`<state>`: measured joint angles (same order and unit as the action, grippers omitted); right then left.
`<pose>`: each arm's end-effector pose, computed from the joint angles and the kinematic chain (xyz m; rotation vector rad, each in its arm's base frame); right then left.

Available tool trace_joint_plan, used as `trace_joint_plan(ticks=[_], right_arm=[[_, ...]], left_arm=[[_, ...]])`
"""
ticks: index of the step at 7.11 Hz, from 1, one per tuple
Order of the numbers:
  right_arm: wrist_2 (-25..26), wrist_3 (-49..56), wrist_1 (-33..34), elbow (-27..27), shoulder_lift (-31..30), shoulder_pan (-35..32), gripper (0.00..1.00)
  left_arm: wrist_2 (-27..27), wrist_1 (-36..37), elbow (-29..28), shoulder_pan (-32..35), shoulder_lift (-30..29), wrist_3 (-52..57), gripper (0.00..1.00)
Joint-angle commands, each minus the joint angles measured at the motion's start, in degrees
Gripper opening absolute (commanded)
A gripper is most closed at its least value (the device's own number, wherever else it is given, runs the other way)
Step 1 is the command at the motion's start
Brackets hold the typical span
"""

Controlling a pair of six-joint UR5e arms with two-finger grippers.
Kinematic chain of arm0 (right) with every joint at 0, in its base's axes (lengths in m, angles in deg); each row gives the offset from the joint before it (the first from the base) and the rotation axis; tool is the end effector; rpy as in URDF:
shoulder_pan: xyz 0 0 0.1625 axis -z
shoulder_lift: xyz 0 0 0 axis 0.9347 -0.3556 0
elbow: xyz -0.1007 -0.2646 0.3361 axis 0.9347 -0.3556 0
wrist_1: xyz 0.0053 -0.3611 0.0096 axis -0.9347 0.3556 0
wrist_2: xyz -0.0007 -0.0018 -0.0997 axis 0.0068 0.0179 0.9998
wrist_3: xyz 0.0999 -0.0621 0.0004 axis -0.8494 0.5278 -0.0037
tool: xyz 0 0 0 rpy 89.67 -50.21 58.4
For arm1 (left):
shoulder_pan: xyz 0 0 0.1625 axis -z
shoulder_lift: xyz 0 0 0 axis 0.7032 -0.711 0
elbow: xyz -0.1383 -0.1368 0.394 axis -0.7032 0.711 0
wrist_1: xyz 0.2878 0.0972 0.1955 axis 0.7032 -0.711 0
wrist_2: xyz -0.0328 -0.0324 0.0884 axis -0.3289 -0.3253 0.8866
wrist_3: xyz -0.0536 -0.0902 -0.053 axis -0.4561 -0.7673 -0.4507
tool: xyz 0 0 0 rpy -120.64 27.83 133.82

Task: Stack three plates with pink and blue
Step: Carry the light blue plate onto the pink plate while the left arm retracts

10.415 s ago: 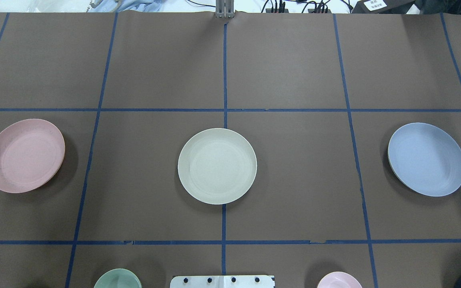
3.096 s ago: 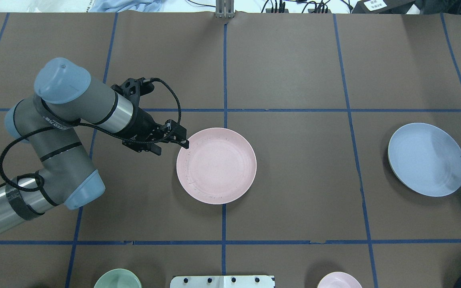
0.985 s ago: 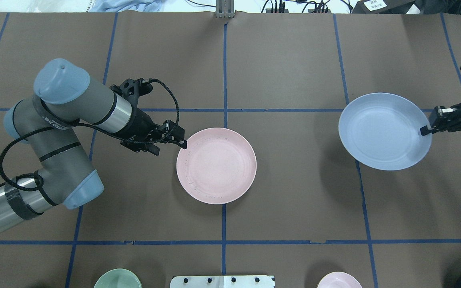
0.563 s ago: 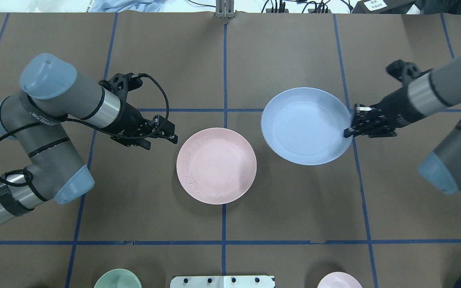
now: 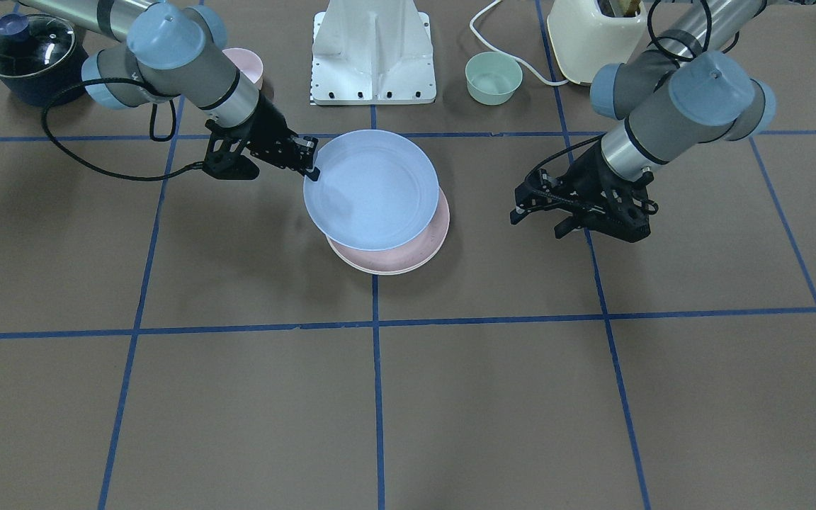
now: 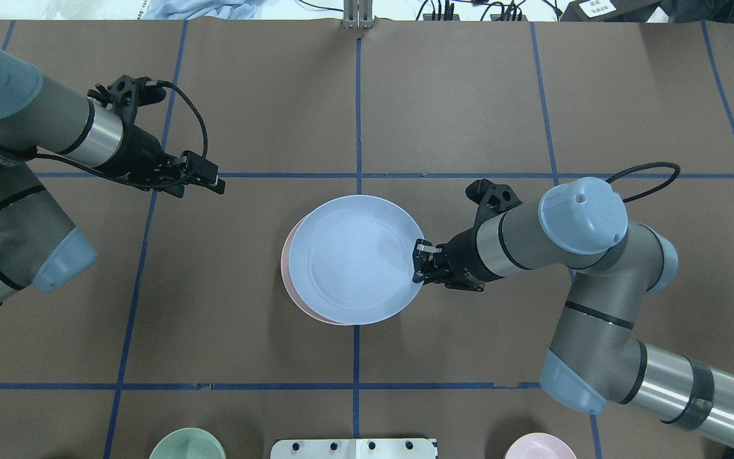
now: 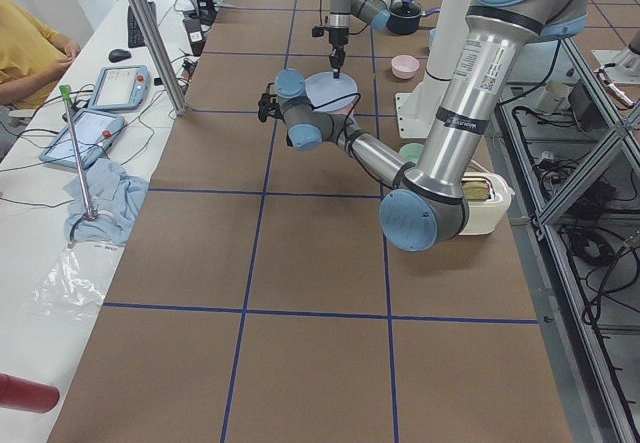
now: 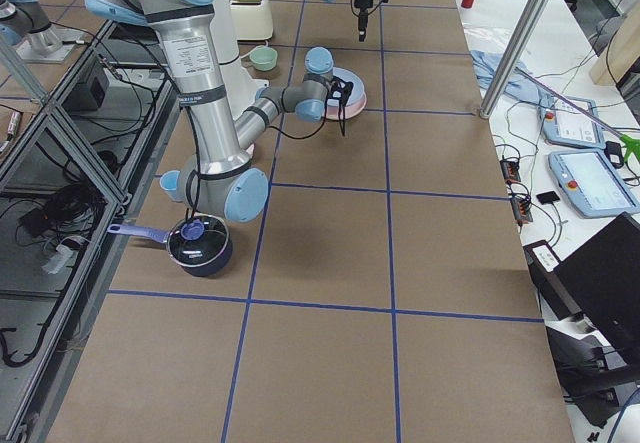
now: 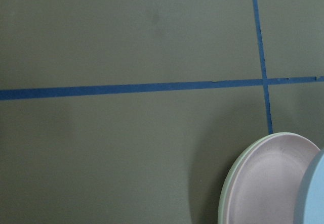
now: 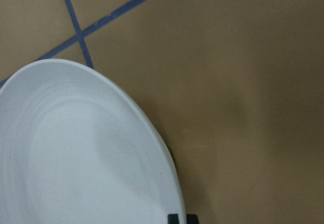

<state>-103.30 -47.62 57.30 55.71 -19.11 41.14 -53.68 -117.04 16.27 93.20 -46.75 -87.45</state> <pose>-0.4626 -0.3424 0.3276 -0.1734 -1.2191 0.3091 0.3397 -0.4696 0.3723 0.1380 1.2055 0.0646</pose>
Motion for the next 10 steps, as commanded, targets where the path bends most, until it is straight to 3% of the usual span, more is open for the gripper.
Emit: trace_joint_plan(ticks=[1,8,9,10], right_arm=[[1.65,-0.5,1.59,-1.92,2.81,1.49,0.0],[2.7,-1.73,3.52,-4.04,4.49,0.61,0.0],[2.96,-1.56,3.62,-3.95,4.41,0.7,0.96],[4.01,-1.12,3.62,-3.86,4.41,0.61,1.0]], left_arm=[[0.08,0.03,0.44,0.26,0.34,0.39,0.91],[0.17,0.03,0.8,0.17,0.52,-0.14,0.91],[0.17,0.03,0.8,0.17,0.52,-0.14,0.91],[0.25,0.03,0.8,0.26,0.52,-0.31,0.92]])
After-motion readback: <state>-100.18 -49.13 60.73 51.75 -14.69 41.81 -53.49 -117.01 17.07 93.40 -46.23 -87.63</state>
